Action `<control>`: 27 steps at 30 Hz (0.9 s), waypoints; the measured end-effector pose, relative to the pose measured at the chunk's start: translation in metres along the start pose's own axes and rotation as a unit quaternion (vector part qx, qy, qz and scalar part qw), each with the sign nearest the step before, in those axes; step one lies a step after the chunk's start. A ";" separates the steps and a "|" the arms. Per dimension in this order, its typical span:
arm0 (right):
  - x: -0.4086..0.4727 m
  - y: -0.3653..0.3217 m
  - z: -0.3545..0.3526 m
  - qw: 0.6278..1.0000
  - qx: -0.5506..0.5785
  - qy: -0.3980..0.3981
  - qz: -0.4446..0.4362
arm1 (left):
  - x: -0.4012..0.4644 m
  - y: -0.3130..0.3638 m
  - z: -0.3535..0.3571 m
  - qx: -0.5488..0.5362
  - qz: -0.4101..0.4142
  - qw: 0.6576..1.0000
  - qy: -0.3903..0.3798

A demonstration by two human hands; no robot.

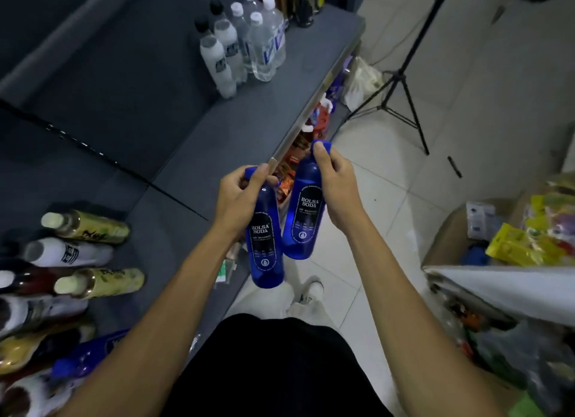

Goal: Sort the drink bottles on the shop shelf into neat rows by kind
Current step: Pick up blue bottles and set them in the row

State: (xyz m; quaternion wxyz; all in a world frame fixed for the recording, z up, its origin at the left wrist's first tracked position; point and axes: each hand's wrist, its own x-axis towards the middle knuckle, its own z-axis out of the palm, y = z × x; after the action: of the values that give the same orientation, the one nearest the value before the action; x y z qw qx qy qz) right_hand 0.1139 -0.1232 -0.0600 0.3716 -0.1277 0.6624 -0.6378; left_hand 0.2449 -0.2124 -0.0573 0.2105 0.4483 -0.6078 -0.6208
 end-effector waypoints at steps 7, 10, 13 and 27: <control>0.115 -0.012 0.019 0.996 -0.077 -0.033 0.018 | 0.123 0.011 0.010 -0.015 -0.001 1.000 0.023; 0.154 -0.030 0.021 0.994 -0.101 -0.010 0.026 | 0.165 0.025 0.013 -0.047 -0.001 0.998 0.033; 0.195 -0.047 0.025 0.994 -0.105 -0.002 0.027 | 0.201 0.040 0.008 -0.078 0.021 0.995 0.052; 0.358 -0.061 0.123 0.920 -0.255 -0.285 -0.090 | 0.289 0.054 0.005 0.079 -0.011 0.949 0.306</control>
State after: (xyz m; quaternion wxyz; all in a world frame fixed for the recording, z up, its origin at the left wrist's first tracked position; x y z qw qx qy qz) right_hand -0.0715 -0.4552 -0.1098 0.4406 -0.4535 0.6545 -0.4145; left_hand 0.0785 -0.4517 -0.0936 0.3437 0.6385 -0.5562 -0.4060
